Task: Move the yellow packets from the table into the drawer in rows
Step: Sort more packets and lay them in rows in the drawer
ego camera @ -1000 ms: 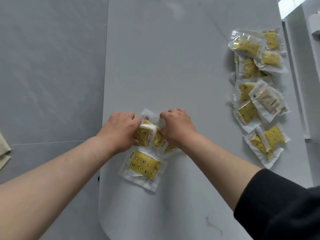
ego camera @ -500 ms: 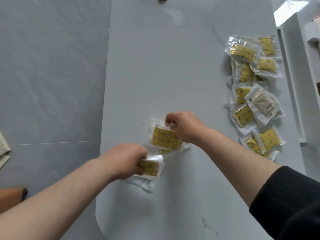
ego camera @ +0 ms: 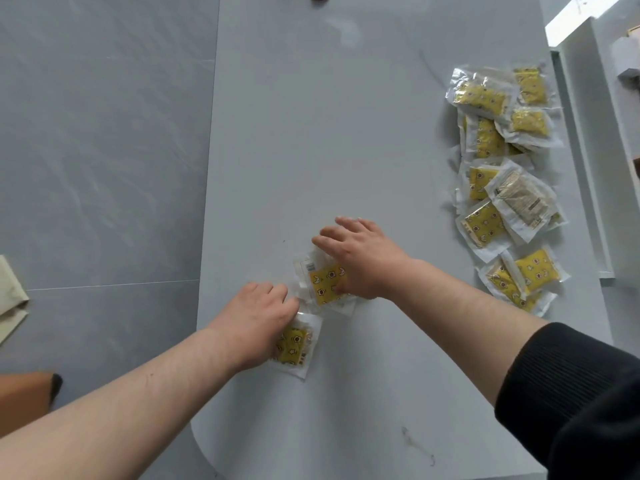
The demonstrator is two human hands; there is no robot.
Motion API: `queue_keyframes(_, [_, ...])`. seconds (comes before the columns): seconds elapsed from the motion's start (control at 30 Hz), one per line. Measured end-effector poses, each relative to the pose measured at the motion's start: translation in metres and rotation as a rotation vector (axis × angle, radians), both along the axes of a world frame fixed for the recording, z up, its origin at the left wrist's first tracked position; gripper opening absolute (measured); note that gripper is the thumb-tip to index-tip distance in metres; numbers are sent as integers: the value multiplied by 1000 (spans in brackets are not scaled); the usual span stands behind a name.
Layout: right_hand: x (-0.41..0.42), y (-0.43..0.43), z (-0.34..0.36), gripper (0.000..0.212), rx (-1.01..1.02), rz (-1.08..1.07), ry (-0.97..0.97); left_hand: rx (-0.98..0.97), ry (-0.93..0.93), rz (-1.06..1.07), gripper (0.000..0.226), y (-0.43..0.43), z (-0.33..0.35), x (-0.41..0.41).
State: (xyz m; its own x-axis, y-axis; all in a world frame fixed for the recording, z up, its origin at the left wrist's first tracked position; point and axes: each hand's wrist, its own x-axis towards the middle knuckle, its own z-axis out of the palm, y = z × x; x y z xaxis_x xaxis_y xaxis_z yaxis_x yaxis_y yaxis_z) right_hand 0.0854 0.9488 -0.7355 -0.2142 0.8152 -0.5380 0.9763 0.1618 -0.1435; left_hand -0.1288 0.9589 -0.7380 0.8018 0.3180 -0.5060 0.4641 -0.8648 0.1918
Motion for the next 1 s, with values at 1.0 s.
queue_keyframes(1.0, [-23,-81,135,14,-114,-1600,1081,-1106,-391,1477,33,8,142,-24])
